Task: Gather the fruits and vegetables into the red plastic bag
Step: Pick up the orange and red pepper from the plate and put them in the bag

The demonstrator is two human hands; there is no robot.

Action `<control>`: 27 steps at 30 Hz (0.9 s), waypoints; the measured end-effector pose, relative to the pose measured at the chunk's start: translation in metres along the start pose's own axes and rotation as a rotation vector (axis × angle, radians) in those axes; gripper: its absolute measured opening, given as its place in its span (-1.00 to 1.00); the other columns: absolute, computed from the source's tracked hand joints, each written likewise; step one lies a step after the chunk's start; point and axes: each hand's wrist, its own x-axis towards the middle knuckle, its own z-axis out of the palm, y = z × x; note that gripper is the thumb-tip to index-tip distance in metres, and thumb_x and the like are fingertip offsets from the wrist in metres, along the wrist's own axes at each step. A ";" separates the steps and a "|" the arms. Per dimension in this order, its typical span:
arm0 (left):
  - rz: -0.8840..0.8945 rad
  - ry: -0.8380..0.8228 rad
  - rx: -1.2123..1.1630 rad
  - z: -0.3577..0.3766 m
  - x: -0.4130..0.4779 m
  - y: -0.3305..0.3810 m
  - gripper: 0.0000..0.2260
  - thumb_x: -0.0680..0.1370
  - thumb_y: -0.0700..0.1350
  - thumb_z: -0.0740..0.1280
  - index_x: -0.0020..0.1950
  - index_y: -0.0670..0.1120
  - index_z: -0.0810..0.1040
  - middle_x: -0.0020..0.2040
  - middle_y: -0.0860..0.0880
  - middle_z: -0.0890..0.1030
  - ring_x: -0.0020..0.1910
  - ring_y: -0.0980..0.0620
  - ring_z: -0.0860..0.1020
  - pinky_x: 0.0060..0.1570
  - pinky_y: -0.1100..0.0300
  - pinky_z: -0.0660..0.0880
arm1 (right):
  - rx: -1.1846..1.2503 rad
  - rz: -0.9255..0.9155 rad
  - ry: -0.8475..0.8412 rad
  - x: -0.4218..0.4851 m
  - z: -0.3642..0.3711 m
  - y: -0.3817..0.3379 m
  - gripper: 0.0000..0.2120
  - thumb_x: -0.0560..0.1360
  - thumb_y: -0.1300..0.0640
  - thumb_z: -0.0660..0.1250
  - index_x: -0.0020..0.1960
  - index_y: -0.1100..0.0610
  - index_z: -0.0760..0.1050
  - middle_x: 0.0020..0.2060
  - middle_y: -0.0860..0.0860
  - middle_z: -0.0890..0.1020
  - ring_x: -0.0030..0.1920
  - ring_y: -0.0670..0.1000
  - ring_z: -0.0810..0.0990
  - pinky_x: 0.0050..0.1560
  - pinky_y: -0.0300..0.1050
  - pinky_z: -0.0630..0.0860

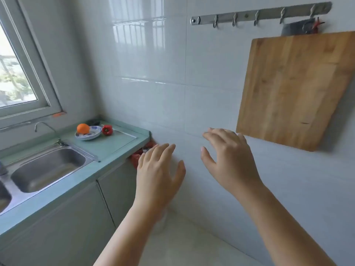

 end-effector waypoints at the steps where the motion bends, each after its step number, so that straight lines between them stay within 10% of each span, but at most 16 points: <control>1: -0.016 0.009 0.008 0.004 0.006 -0.005 -0.56 0.44 0.10 0.14 0.17 -0.11 0.55 0.12 -0.07 0.60 0.13 -0.15 0.52 0.15 -0.09 0.42 | 0.011 -0.018 0.014 0.007 0.009 0.004 -0.62 0.41 0.03 0.11 0.01 0.22 0.57 -0.03 0.14 0.65 0.00 0.17 0.60 0.00 0.24 0.49; 27: -0.318 0.193 0.256 0.019 0.099 -0.286 -0.61 0.46 0.02 0.18 0.16 -0.16 0.54 0.11 -0.11 0.61 0.16 -0.17 0.52 0.16 -0.15 0.42 | 0.331 -0.207 -0.189 0.166 0.302 -0.112 -0.60 0.42 -0.01 0.12 0.06 0.20 0.56 0.06 0.13 0.63 0.08 0.17 0.57 0.06 0.27 0.46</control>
